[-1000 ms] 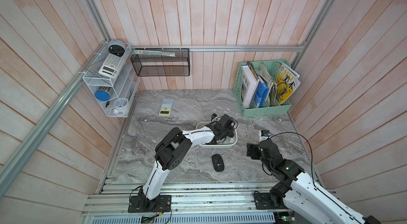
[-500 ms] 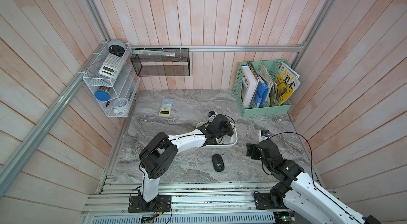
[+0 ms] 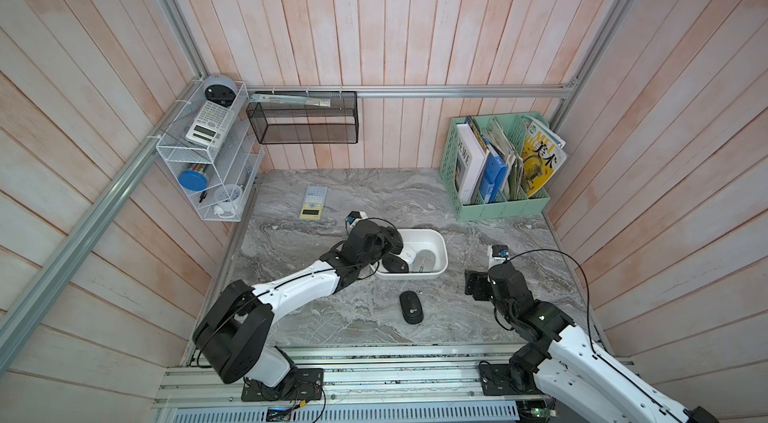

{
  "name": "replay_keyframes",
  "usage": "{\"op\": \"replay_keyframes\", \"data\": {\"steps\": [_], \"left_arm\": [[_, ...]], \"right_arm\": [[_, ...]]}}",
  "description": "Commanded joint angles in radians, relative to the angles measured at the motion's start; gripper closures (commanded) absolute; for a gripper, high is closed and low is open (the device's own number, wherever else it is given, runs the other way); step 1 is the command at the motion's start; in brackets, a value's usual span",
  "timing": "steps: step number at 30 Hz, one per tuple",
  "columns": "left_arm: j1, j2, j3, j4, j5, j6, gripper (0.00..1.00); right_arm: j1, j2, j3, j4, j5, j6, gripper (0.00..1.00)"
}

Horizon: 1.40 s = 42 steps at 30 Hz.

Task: Take out the mouse from the storage box
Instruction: Pick up the mouse from the storage box, then place the mouse at the center of the board.

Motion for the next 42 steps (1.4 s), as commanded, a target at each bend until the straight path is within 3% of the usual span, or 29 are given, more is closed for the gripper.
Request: {"op": "replay_keyframes", "data": {"steps": [1, 6, 11, 28, 33, 35, 42], "left_arm": [[0.059, -0.099, -0.077, -0.030, -0.024, 0.040, 0.79], [0.186, -0.205, -0.209, -0.045, 0.019, 0.052, 0.79], [0.268, -0.173, -0.296, 0.039, 0.108, 0.071, 0.79], [0.284, 0.066, -0.394, 0.316, 0.176, 0.098, 0.78], [0.283, 0.096, -0.408, 0.333, 0.166, 0.104, 0.70], [0.283, 0.095, -0.412, 0.331, 0.156, 0.109, 0.61], [0.283, 0.063, -0.419, 0.275, 0.117, 0.132, 0.45]], "right_arm": [[-0.004, 0.000, -0.012, 0.011, -0.004, -0.015, 0.13], [-0.004, 0.011, -0.009, 0.016, -0.006, -0.017, 0.13], [-0.004, 0.023, -0.005, 0.019, -0.014, -0.021, 0.13], [-0.004, 0.031, -0.006, 0.023, -0.018, -0.024, 0.13], [-0.003, 0.035, -0.004, 0.024, -0.018, -0.023, 0.13], [-0.002, 0.038, -0.003, 0.025, -0.018, -0.024, 0.13], [-0.004, 0.043, -0.001, 0.026, -0.020, -0.026, 0.13]]}}
